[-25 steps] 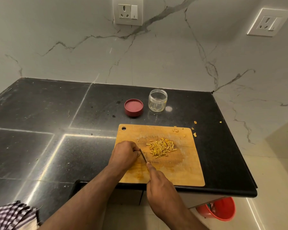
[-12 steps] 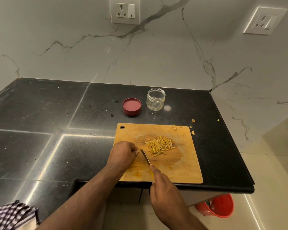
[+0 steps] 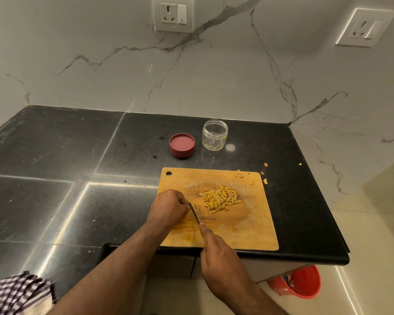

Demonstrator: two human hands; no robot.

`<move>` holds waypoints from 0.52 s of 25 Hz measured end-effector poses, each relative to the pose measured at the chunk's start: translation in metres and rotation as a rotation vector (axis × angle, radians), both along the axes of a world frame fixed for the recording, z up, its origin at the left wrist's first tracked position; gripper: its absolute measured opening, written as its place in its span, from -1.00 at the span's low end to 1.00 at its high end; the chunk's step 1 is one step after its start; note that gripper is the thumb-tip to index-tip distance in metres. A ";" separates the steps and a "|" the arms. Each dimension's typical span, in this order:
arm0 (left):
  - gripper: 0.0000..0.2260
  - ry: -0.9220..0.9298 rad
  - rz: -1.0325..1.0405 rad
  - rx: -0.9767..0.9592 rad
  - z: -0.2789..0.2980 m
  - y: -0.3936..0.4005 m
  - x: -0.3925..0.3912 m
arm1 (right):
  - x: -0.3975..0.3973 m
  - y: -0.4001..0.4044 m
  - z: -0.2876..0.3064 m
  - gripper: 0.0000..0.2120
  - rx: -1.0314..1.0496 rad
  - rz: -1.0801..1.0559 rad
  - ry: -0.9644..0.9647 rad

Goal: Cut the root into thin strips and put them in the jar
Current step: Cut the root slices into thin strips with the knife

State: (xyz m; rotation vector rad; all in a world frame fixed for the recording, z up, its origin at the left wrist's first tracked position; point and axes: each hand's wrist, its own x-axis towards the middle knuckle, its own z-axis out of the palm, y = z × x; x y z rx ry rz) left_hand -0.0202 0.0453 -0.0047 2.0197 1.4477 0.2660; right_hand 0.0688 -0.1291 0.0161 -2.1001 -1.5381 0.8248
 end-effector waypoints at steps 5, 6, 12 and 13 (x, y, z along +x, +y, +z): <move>-0.95 0.009 -0.014 -0.005 -0.001 0.001 -0.001 | 0.001 -0.019 0.001 -0.50 0.010 -0.033 0.035; -0.94 0.012 -0.017 0.001 -0.001 0.001 -0.001 | 0.002 -0.018 0.002 -0.50 0.030 -0.044 0.033; -0.95 0.002 -0.037 0.018 -0.002 0.000 -0.004 | -0.001 -0.003 0.007 -0.50 0.033 -0.023 0.010; -0.95 -0.003 -0.032 0.021 -0.002 -0.001 -0.004 | -0.002 0.001 0.005 -0.50 0.026 -0.020 0.011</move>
